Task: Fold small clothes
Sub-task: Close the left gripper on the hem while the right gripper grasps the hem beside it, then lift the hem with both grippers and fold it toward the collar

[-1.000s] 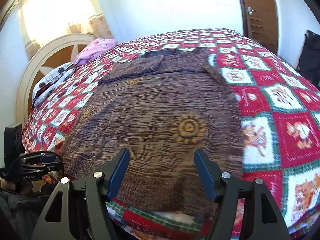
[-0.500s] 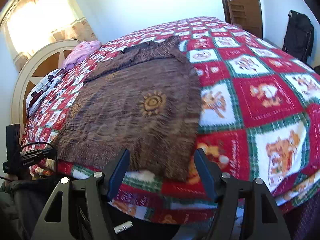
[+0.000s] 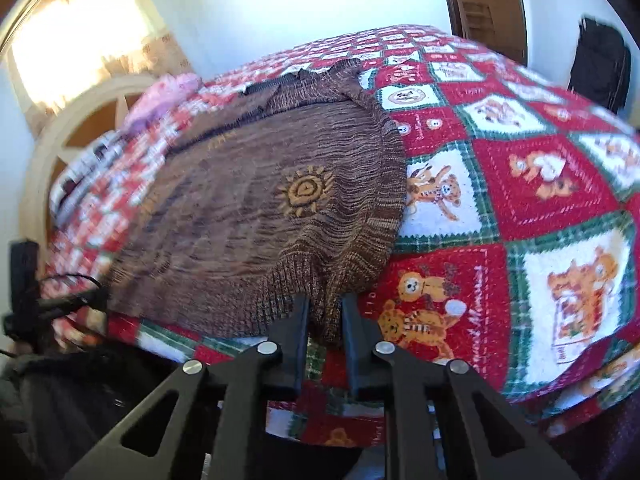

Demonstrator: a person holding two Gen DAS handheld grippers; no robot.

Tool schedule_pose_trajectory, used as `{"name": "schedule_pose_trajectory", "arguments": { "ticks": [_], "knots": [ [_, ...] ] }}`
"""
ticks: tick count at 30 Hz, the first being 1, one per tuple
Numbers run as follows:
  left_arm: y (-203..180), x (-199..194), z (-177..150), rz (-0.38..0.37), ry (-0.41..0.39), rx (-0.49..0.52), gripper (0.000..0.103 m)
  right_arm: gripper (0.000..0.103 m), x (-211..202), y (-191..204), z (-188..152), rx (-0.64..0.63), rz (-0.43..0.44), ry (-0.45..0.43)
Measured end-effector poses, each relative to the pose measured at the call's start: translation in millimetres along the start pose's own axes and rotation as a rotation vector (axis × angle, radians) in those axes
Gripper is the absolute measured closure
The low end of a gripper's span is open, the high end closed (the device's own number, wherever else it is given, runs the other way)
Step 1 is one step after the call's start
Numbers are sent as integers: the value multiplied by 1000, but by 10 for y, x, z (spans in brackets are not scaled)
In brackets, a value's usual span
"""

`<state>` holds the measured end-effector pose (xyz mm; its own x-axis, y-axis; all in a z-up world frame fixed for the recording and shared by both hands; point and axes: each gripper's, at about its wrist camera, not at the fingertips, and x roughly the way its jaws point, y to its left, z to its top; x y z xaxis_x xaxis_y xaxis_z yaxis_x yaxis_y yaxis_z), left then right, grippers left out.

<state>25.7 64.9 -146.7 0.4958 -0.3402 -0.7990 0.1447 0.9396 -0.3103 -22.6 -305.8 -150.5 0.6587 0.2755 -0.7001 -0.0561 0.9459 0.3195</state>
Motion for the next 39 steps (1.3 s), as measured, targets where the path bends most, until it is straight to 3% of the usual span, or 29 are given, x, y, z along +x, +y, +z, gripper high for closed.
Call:
{"name": "schedule_pose_trajectory", "arguments": {
  "ticks": [7,12,20,27,39],
  "knots": [
    [-54,-276,78,10,-156,49,93,91,-178,-142,89,102,163,-110],
    [-4,-293,147,27,-181,50,93,92,-328,-81,195,102,206,-180],
    [43,-357,377,26,-245,44,93,92,-393,-27,534,97,219,-237],
    [135,-376,705,26,-311,22,93,92,-293,-9,863,93,174,-274],
    [142,-333,1119,23,-339,16,93,93,-131,121,1402,72,170,-318]
  ]
}}
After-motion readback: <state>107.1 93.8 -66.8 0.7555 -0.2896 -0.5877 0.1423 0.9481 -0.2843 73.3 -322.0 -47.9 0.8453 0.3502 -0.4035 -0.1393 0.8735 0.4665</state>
